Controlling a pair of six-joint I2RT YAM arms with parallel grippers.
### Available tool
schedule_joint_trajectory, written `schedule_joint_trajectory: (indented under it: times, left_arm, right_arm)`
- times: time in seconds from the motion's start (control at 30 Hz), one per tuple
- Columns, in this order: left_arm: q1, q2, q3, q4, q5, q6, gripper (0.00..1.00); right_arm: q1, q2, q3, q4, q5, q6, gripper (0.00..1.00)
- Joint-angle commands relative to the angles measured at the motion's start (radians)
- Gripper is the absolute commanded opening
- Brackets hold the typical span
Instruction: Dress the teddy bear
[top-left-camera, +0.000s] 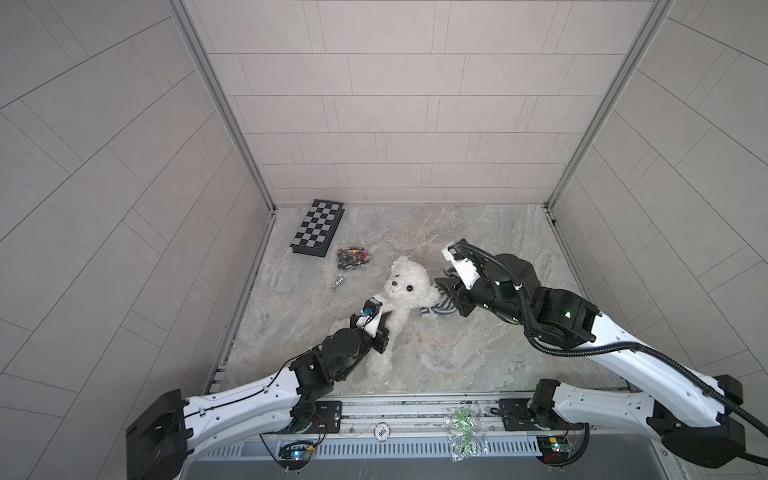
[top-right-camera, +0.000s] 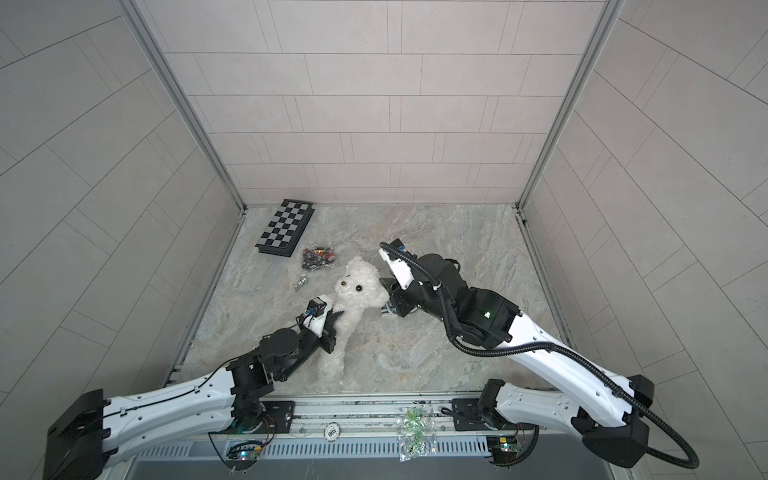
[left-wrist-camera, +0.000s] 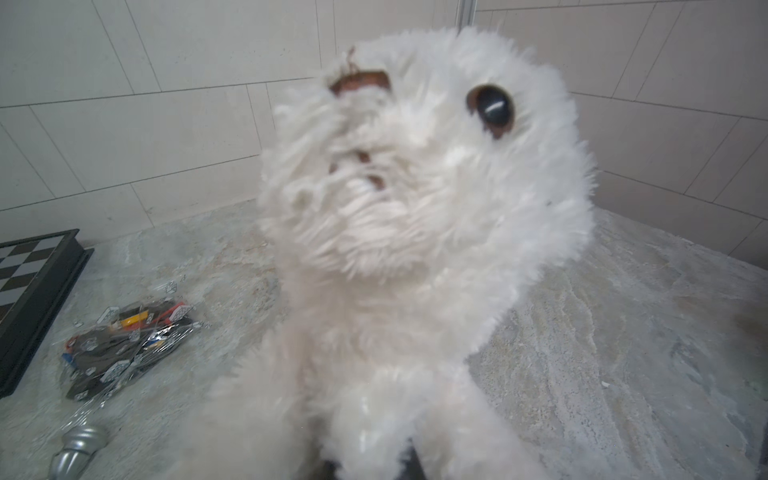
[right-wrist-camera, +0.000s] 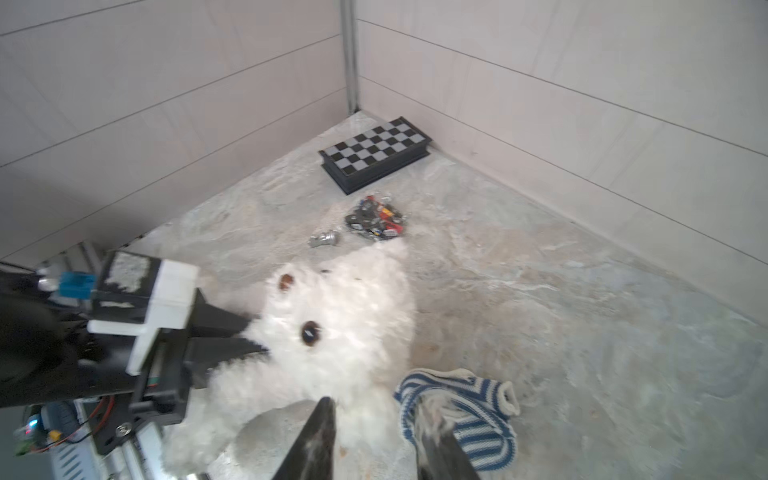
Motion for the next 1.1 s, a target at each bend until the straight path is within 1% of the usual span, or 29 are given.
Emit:
schedule_joint_trajectory:
  times: [0.0,0.03,0.13,0.2,0.27,0.4,0.43,0.6,0.7,0.8,1.0,1.07]
  left_arm:
    - [-0.005,-0.059,0.07,-0.24,-0.066,-0.104,0.0]
    - [-0.005,-0.073,0.086,-0.307,-0.066,-0.124,0.0]
    - [-0.005,-0.105,0.12,-0.433,-0.05,-0.161,0.0]
    - [-0.005,-0.123,0.125,-0.466,-0.04,-0.172,0.0]
    - [-0.005,-0.142,0.126,-0.476,-0.032,-0.176,0.0]
    - [-0.005,-0.148,0.144,-0.474,-0.019,-0.169,0.0]
    - [-0.004,-0.142,0.149,-0.47,-0.016,-0.166,0.0]
    - [-0.003,-0.102,0.175,-0.444,0.006,-0.157,0.0]
    - [-0.003,-0.099,0.182,-0.428,0.007,-0.148,0.0]
    - [-0.003,-0.1,0.188,-0.416,0.011,-0.14,0.0]
    - [-0.001,-0.087,0.202,-0.407,0.012,-0.13,0.0]
    - [0.0,-0.082,0.206,-0.407,0.01,-0.128,0.0]
  right_arm:
    - [-0.092,0.016,-0.072,-0.062,-0.009,0.058,0.4]
    - [-0.131,0.019,-0.101,-0.054,-0.035,0.072,0.42]
    - [-0.236,0.021,-0.185,-0.018,-0.101,0.108,0.47]
    - [-0.294,0.019,-0.241,0.014,-0.125,0.122,0.5]
    - [-0.343,0.029,-0.295,0.053,-0.152,0.127,0.56]
    - [-0.439,0.117,-0.374,0.139,-0.204,0.146,0.58]
    - [-0.453,0.143,-0.383,0.167,-0.219,0.145,0.58]
    - [-0.476,0.299,-0.35,0.22,-0.22,0.126,0.59]
    - [-0.519,0.407,-0.314,0.215,-0.277,0.139,0.58]
    - [-0.548,0.509,-0.273,0.195,-0.326,0.132,0.54]
    - [-0.553,0.6,-0.274,0.265,-0.347,0.14,0.53]
    - [-0.559,0.627,-0.27,0.28,-0.359,0.141,0.51]
